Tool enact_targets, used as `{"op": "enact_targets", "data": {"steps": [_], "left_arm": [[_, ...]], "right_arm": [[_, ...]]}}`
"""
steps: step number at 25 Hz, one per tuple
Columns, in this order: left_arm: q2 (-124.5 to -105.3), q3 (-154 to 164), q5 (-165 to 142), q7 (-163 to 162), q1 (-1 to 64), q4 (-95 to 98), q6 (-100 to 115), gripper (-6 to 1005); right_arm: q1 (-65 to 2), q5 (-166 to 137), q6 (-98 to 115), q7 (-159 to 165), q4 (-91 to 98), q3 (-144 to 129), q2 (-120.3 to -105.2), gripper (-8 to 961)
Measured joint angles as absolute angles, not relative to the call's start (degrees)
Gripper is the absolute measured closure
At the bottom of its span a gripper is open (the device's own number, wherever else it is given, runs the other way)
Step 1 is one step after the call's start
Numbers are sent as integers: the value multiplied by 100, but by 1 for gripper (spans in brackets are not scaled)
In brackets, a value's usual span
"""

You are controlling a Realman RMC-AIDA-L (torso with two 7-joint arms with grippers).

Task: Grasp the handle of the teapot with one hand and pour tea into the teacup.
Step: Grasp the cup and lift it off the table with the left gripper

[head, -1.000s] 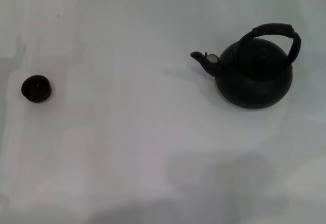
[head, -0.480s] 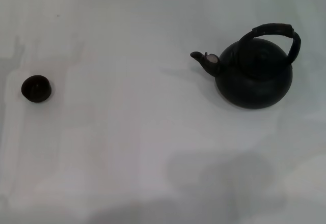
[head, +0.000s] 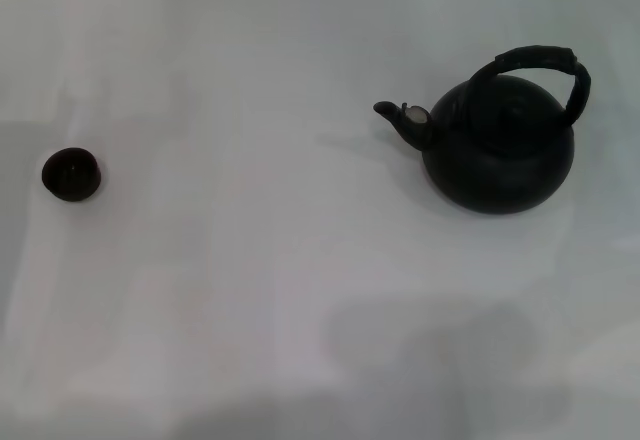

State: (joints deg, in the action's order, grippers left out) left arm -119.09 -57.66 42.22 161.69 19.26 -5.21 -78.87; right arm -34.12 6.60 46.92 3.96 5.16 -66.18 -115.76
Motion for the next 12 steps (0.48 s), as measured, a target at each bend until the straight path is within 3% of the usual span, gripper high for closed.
{"op": "enact_targets", "data": {"steps": [12], "left_arm": [[-11974, -5761, 2706, 16172, 1572, -614, -7702, 137]], "right_arm": [[-3052, 667, 4738, 394, 832, -6574, -11532, 242]]}}
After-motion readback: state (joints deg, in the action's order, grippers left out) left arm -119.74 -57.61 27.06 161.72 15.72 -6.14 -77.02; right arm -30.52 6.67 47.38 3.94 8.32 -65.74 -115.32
